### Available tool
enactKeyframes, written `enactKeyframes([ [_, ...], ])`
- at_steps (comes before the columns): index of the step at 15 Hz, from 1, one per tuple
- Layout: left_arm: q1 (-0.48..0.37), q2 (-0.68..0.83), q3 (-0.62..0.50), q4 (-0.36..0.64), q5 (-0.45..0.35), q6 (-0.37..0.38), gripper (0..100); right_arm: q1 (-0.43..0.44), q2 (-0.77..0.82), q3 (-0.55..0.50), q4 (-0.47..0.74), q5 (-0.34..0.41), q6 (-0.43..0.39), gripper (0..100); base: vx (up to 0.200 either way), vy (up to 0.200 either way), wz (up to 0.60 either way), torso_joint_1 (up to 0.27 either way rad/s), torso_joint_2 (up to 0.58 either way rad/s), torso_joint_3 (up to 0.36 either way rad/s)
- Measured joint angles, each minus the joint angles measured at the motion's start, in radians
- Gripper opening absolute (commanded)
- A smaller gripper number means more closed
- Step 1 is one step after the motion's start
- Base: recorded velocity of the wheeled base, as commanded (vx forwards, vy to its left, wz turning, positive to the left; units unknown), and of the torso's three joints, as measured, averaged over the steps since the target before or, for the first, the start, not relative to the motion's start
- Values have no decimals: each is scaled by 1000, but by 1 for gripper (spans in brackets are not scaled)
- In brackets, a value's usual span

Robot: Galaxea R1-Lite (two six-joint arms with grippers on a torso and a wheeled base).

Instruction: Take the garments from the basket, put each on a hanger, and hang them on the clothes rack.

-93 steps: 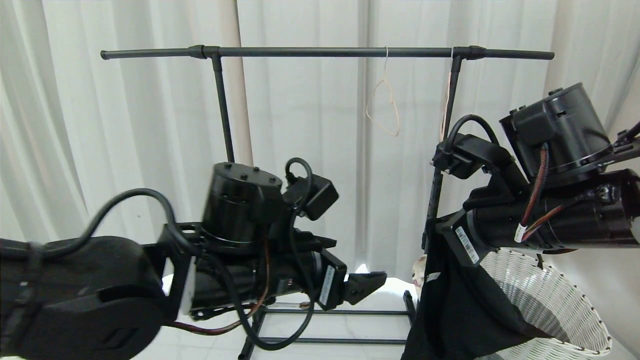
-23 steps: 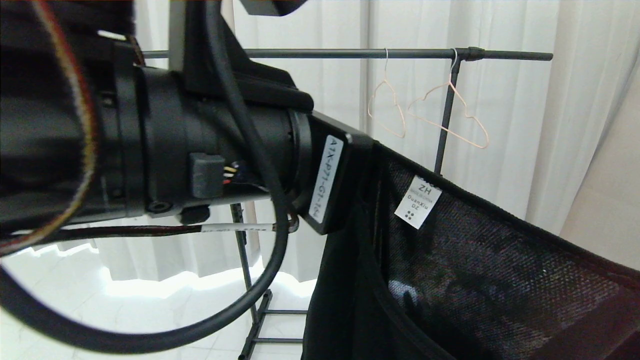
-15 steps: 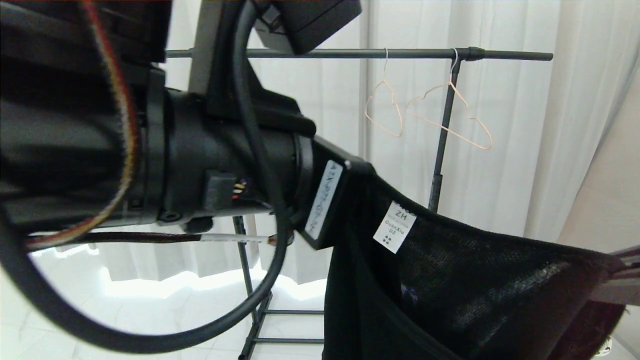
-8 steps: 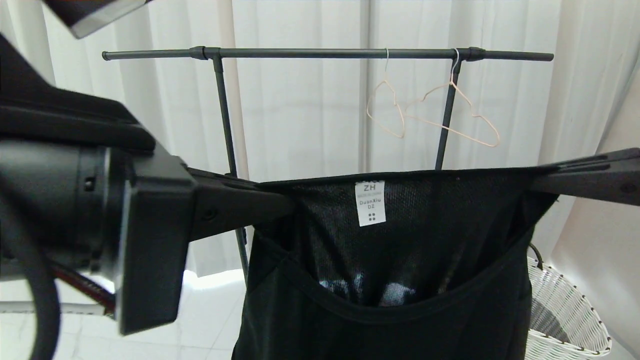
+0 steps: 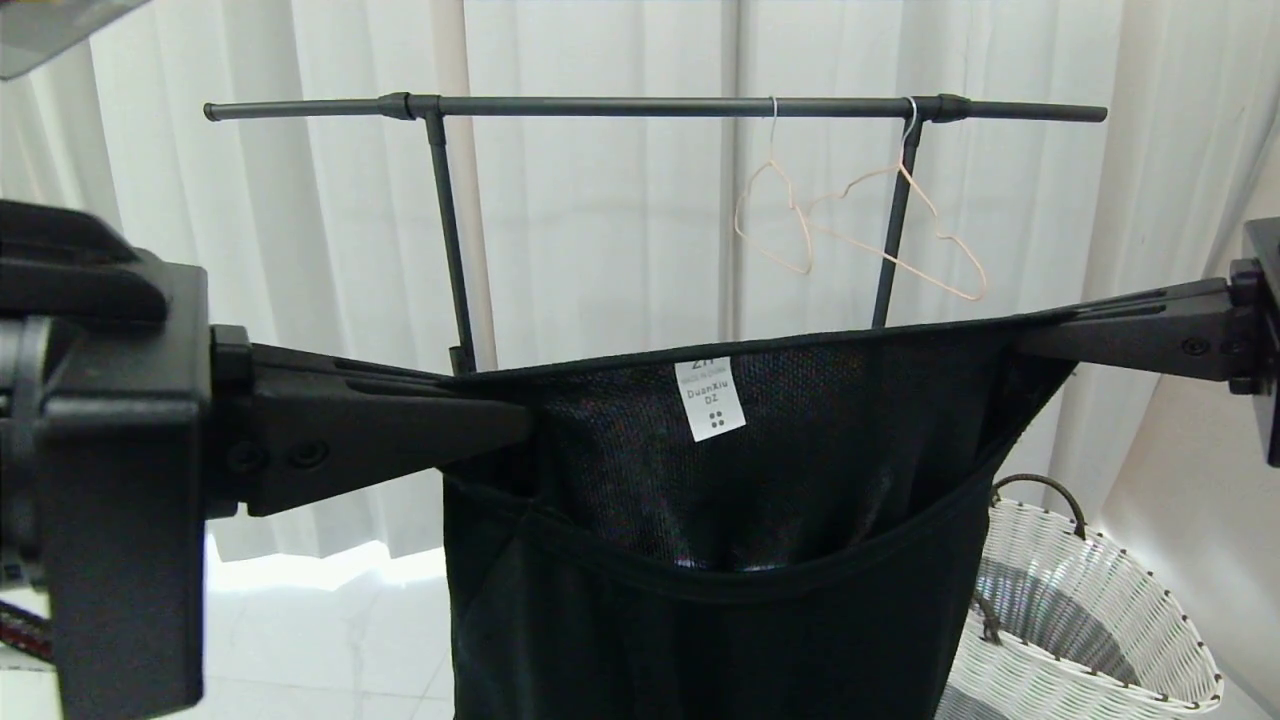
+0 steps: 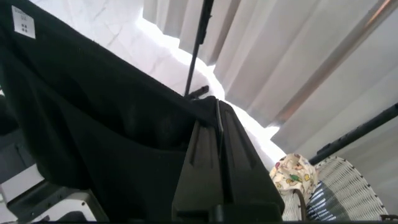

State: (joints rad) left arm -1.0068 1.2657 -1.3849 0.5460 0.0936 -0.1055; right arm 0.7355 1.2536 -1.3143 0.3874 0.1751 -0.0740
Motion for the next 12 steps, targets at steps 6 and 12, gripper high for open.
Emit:
enactKeyframes([
  [6, -209, -20, 45, 0, 78, -20, 0, 8, 90, 0, -248, 4, -3, 0, 0, 0, 0, 0, 0, 0],
  [12, -291, -32, 72, 0, 149, -23, 0, 60, 187, -14, -305, 10, -1, 0, 0, 0, 0, 0, 0, 0],
])
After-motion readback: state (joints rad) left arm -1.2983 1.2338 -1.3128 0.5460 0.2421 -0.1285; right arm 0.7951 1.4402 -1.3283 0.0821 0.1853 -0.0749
